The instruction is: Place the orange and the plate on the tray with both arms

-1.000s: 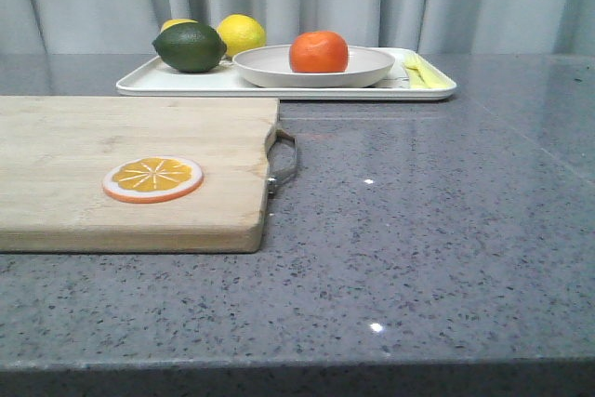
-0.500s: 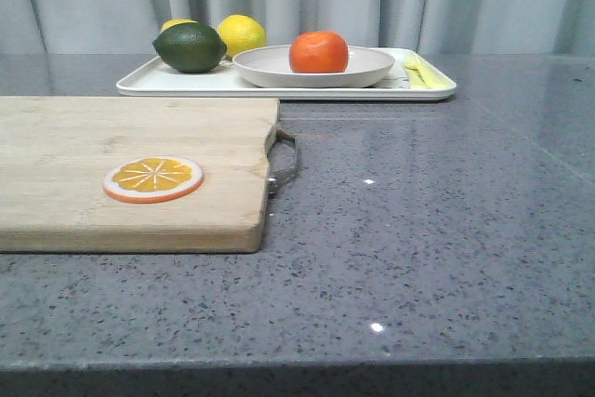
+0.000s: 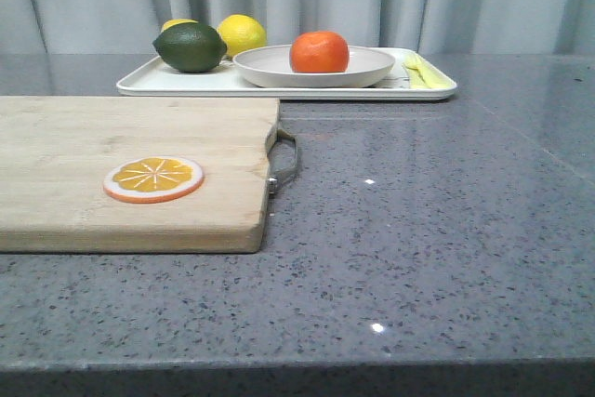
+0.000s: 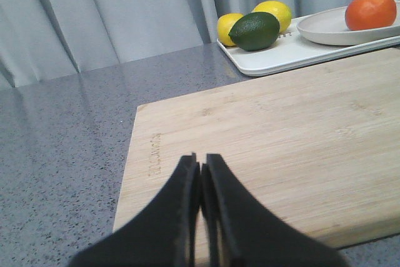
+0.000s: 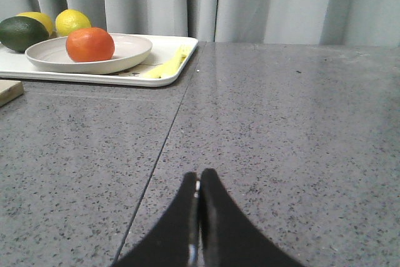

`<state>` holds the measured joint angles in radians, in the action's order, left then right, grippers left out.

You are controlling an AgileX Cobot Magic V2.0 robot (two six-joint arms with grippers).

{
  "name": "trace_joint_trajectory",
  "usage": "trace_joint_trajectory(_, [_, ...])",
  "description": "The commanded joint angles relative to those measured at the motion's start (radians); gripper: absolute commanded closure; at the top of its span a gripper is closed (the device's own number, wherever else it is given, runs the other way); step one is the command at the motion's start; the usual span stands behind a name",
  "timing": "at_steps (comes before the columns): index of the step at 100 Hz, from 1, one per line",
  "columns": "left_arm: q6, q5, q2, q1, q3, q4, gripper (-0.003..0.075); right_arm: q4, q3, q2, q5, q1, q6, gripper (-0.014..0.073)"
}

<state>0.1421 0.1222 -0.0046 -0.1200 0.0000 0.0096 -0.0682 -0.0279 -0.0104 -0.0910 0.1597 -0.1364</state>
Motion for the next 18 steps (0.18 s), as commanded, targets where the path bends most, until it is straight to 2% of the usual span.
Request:
trace_joint_trajectory(1, [-0.011,-0.076,-0.034,0.000,0.006,-0.001,0.0739,-0.013,0.005,-0.021,0.085,-0.006,-0.001,0.0660])
trace_joint_trajectory(18, [-0.011,-0.076,-0.034,0.000,0.006,-0.001,0.0739,-0.013,0.005,-0.021,0.085,-0.006,-0.001,0.0660])
